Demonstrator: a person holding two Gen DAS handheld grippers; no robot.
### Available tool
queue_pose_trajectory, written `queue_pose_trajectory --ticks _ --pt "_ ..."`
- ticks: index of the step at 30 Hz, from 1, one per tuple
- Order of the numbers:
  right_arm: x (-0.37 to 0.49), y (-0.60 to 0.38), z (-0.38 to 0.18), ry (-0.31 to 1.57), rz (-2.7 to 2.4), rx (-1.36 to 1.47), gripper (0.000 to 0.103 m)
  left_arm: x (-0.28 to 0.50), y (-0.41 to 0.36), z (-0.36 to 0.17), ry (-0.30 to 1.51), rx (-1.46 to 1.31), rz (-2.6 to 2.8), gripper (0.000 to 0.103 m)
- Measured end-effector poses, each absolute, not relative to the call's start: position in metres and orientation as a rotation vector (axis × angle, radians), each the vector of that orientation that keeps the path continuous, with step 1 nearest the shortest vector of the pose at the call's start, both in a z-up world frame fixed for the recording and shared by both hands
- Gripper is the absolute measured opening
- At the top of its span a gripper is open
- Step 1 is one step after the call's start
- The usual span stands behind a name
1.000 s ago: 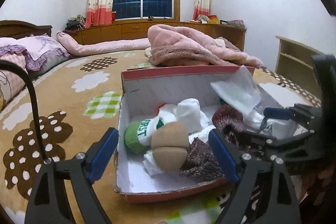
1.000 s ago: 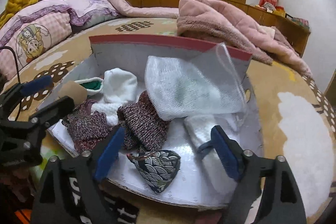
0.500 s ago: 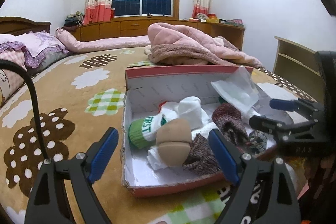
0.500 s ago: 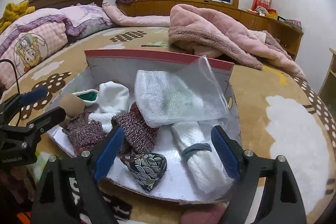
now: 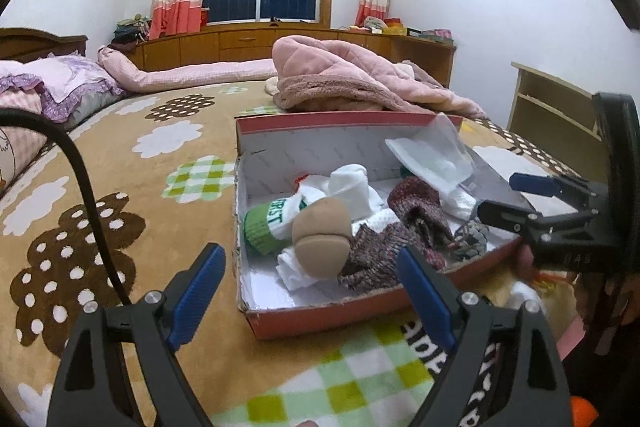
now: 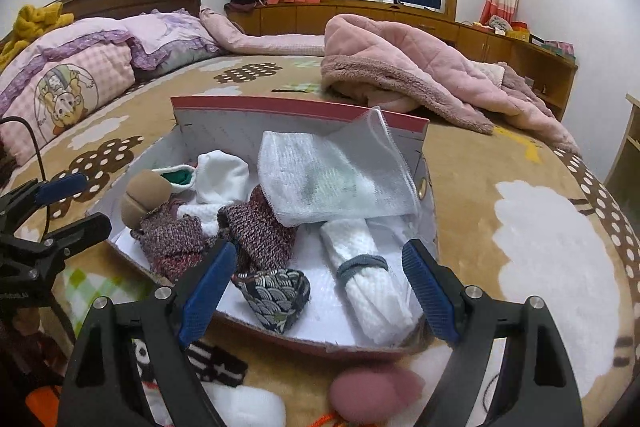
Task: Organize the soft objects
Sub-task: 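Grasp the white red-trimmed sock with the left gripper while the right grasps the pink sponge ball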
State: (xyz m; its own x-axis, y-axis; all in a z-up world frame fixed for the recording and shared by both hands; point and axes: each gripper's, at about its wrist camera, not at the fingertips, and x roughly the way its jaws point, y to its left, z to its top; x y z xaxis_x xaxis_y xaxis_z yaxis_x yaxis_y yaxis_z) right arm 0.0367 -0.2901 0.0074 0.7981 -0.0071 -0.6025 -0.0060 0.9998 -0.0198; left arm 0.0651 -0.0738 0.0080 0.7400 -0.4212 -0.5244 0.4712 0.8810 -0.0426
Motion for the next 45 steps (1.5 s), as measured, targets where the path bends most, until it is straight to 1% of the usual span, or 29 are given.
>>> queue_pose_trajectory --ticks 9,15,20,25,26,29,31,32,34,35,37,38,39,45 --pt "0.017 -0.295 0.009 0.632 0.019 -0.024 0.087 0.047 -0.079 0.005 0.551 0.138 -0.559 0.090" --pt "0.010 -0.300 0.004 0.653 0.027 -0.010 0.087 0.042 -0.078 0.003 0.595 0.117 -0.617 0.085" --pt "0.002 -0.305 -0.001 0.658 0.027 -0.022 0.087 0.033 -0.082 0.000 0.595 0.159 -0.637 0.084" --pt "-0.003 -0.321 -0.007 0.694 0.038 0.026 0.087 0.027 -0.085 -0.003 0.625 0.173 -0.684 0.084" --pt "-0.005 -0.325 -0.007 0.696 0.033 0.030 0.087 0.027 -0.086 -0.003 0.633 0.173 -0.697 0.082" --pt "-0.010 -0.336 -0.005 0.692 0.014 0.046 0.087 0.026 -0.089 -0.002 0.653 0.159 -0.755 0.071" --pt "-0.015 -0.342 -0.004 0.694 0.021 0.059 0.087 0.027 -0.093 -0.002 0.677 0.139 -0.808 0.058" --pt "-0.018 -0.344 -0.003 0.696 0.027 0.062 0.087 0.027 -0.096 -0.002 0.688 0.133 -0.830 0.057" --pt "-0.024 -0.347 -0.002 0.694 0.040 0.060 0.084 0.028 -0.101 -0.002 0.704 0.120 -0.866 0.054" --pt "-0.025 -0.347 -0.001 0.695 0.046 0.058 0.077 0.029 -0.104 -0.001 0.709 0.116 -0.882 0.053" --pt "-0.028 -0.347 -0.002 0.710 0.070 0.059 0.069 0.029 -0.110 -0.002 0.716 0.111 -0.918 0.053" --pt "-0.027 -0.348 -0.005 0.727 0.096 0.073 0.062 0.029 -0.113 -0.002 0.722 0.109 -0.932 0.053" --pt "-0.026 -0.350 -0.008 0.745 0.119 0.095 0.058 0.030 -0.117 -0.003 0.734 0.107 -0.944 0.051" --pt "-0.022 -0.354 -0.023 0.795 0.166 0.147 0.058 0.032 -0.141 -0.011 0.808 0.091 -1.020 0.051"
